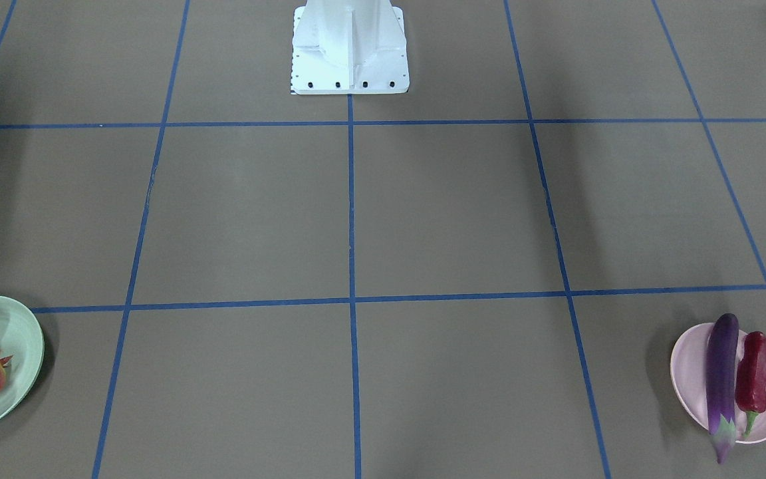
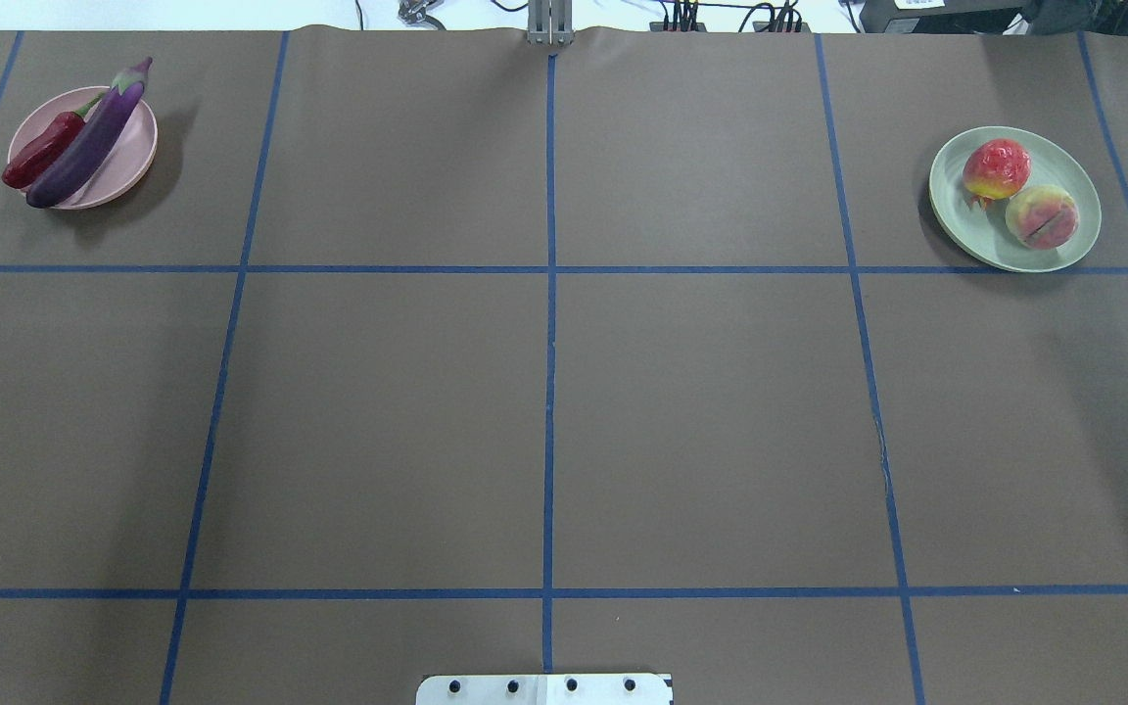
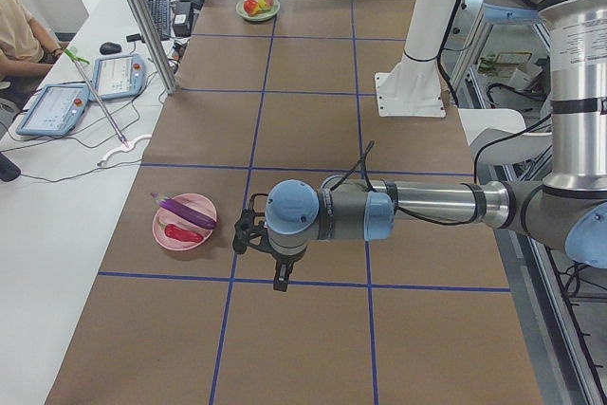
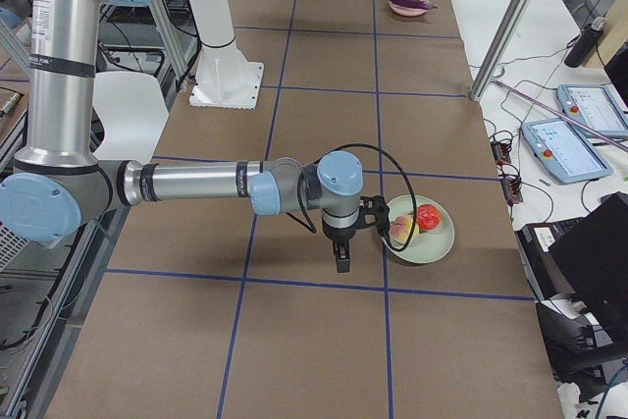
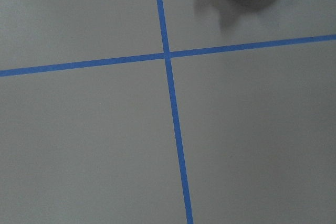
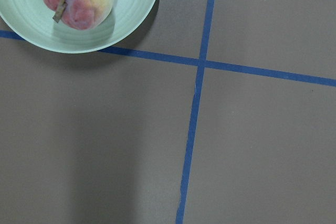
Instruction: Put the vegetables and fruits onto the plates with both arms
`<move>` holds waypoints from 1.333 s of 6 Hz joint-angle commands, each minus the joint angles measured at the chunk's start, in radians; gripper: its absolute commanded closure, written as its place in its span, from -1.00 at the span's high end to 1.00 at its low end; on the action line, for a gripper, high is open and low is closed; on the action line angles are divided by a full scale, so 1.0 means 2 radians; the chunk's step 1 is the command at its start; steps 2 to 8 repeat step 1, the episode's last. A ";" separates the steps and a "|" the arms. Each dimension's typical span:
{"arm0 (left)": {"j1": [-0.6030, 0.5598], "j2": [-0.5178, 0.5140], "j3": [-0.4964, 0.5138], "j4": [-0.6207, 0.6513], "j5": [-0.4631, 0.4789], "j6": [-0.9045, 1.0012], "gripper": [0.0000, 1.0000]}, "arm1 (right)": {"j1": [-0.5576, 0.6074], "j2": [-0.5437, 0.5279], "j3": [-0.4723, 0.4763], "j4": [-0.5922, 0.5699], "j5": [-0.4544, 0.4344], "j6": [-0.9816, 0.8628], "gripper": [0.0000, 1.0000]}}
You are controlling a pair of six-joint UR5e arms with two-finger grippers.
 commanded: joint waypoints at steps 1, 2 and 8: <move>0.000 0.000 0.003 0.000 0.000 0.001 1.00 | 0.000 0.000 0.000 0.001 0.001 0.001 1.00; 0.000 0.000 0.003 0.000 0.000 0.001 1.00 | 0.000 0.000 0.000 0.001 0.001 0.001 1.00; 0.000 0.000 0.003 0.000 0.000 0.001 1.00 | 0.000 0.000 0.000 0.001 0.001 0.001 1.00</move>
